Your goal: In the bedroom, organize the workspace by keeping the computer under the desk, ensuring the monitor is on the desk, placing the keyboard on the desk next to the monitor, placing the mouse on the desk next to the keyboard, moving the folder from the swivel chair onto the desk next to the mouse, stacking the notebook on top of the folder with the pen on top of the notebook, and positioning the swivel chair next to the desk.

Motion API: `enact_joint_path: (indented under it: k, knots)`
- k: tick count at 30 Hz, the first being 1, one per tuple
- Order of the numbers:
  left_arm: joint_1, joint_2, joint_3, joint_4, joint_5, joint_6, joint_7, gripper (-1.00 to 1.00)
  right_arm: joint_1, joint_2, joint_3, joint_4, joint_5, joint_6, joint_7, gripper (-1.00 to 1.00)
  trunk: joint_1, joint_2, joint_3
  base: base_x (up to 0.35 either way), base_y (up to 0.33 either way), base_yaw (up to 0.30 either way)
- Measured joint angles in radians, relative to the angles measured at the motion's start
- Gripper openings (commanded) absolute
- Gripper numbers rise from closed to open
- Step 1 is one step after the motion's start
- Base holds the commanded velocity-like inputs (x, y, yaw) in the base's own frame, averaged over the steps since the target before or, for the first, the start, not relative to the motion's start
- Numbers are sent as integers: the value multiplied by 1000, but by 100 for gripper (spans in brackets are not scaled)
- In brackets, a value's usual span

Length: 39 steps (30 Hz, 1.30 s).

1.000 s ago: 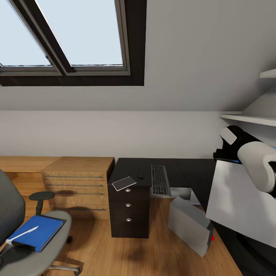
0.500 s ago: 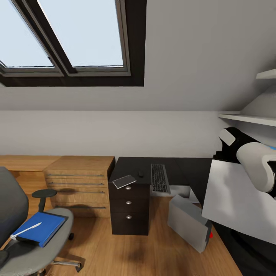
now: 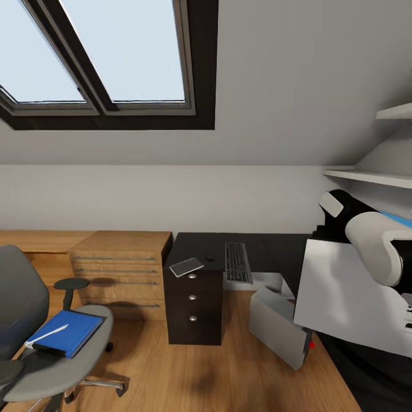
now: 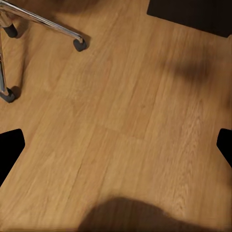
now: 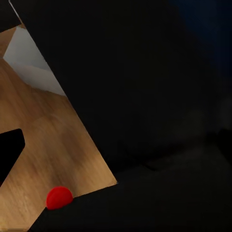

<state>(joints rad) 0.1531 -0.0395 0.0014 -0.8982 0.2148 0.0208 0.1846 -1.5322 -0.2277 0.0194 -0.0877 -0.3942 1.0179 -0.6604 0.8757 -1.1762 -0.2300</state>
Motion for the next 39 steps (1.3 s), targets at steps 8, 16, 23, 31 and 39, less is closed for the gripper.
enact_joint_path:
  k: [8,16,23,31,39]
  knots:
    - [0,0,0,0,-1,1,0,100,0,9,0,-1,1,-1,-17,100,0,0,0,-138,0,0]
    - [0,0,0,0,0,1,0,100,-1,12,0,-1,0,-1,-20,100,0,0,0,-168,0,0]
    - [0,-2,0,0,0,1,0,100,-1,11,0,-2,0,-2,-19,100,0,0,0,-90,0,0]
    - [0,-2,0,0,0,1,0,100,-3,13,0,-1,2,-1,-20,100,0,0,0,-93,0,0]
    - [0,0,0,0,0,2,0,100,-3,13,-1,-11,-2,-6,-17,100,0,0,0,-136,0,0]
